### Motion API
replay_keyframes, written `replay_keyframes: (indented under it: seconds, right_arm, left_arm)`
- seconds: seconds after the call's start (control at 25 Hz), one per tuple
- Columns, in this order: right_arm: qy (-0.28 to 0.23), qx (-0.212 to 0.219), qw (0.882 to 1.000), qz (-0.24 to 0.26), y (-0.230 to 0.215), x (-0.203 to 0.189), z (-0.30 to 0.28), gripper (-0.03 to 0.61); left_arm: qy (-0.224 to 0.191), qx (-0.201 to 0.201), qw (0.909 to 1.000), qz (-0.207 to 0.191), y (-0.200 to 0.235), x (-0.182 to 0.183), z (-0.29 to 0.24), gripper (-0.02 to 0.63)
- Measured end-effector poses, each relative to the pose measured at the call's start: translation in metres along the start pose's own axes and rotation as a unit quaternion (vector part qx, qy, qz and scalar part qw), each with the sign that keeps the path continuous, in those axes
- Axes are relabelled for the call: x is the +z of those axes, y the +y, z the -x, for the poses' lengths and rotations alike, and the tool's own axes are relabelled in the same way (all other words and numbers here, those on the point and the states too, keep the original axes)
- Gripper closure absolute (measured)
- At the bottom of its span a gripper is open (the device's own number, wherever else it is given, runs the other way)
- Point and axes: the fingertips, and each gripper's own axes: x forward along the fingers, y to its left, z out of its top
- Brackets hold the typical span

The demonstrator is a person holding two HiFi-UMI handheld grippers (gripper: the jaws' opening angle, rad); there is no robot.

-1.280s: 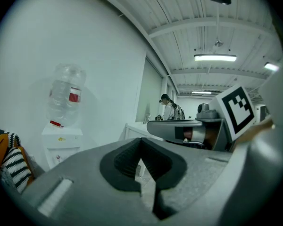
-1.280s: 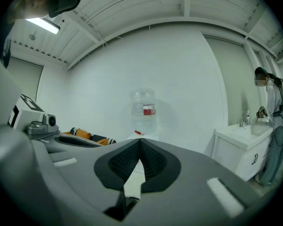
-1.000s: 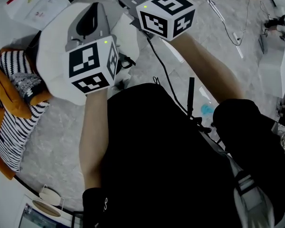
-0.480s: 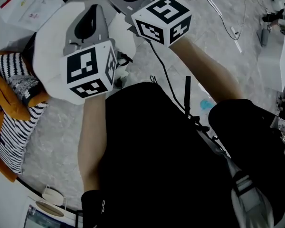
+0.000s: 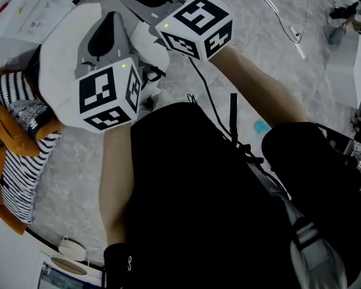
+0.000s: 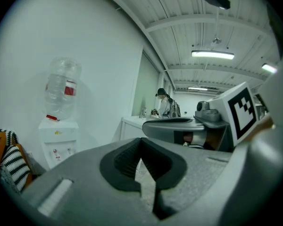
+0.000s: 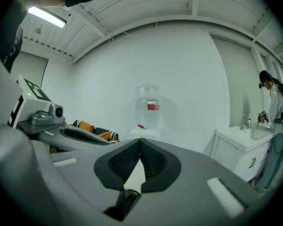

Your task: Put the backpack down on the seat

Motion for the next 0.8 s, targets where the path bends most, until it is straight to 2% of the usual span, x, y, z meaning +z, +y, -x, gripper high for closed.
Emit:
replay_keyframes:
  seconds: [0.8]
  right_arm:
    - [0.005, -0.004, 1.0, 0.026, -0.0007, 0.0042, -0.0011, 0.572]
  left_arm:
    - [0.011, 0.003, 0.9999, 0.004, 0.0015, -0.0029, -0.0035, 0.614]
